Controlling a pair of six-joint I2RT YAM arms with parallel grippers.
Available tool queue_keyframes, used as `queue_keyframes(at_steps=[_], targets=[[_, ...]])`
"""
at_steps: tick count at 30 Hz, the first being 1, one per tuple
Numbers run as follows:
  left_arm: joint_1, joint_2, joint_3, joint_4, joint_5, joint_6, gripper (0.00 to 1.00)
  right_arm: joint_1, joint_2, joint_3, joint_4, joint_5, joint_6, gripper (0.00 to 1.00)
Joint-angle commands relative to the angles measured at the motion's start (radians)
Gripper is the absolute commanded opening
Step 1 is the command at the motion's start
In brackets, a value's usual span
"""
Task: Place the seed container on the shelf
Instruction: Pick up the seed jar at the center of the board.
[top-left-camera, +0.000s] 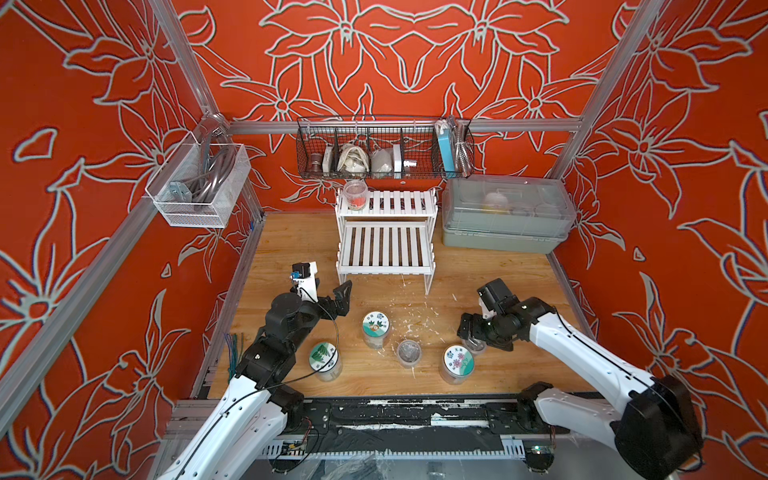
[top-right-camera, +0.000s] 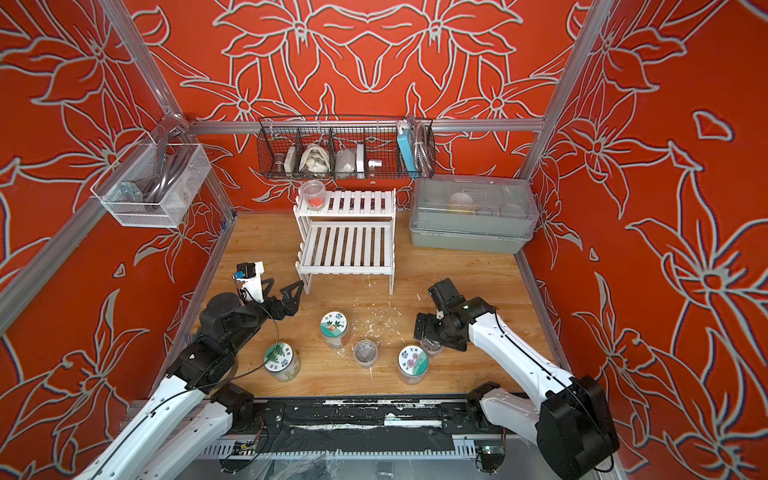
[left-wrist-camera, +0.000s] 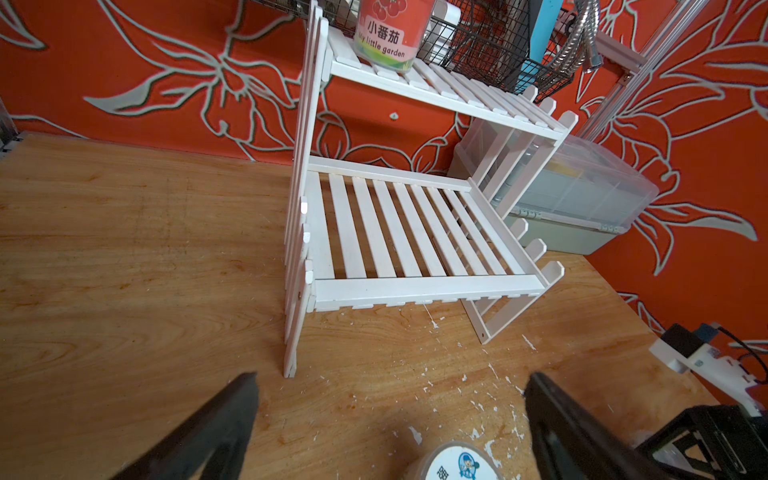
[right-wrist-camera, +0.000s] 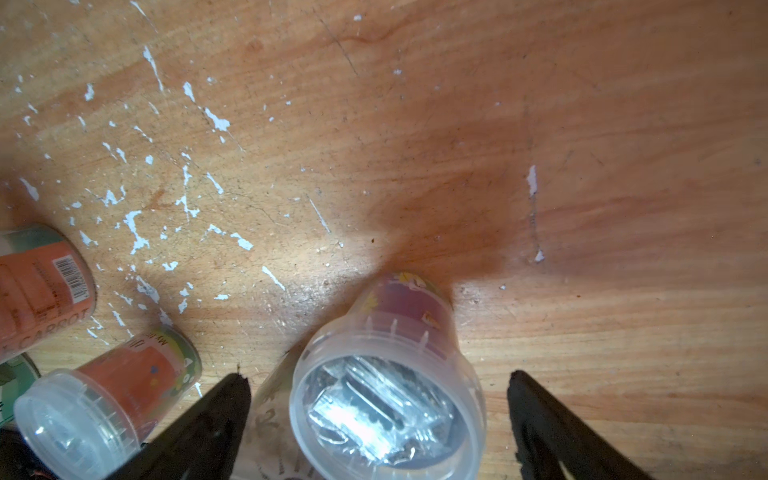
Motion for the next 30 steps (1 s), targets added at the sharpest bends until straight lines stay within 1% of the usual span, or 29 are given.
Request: queue_keyframes(at_steps=[1,4,10,16,24,30], targets=[[0.005,-0.011,-0.005,0.026,-0.004,-0.005,0.99,-0.006,0.01,-0.023,-0.002,0.0,0.014,1.0],[0.004,-0.008,-0.007,0.025,-0.004,-0.004,0.99,-0.005,0.011,-0.027,-0.002,-0.001,0.011,1.0],[0.003,-0.013,0.001,0.011,-0.006,-0.008,0.99,-0.005,0.067,-0.011,-0.025,-0.067,-0.02,0.96],[0.003,-0.031,-0.005,0.012,-0.012,-0.008,0.99,-0.005,0.068,-0.019,-0.018,-0.06,-0.019,0.91],[0.003,-0.036,-0.005,0.005,-0.01,-0.006,0.99,-0.005,0.082,-0.027,-0.009,-0.052,-0.029,0.75],[0.003,-0.039,-0.008,0.006,-0.01,-0.008,0.99,-0.005,0.074,0.007,-0.059,-0.014,-0.058,0.74]])
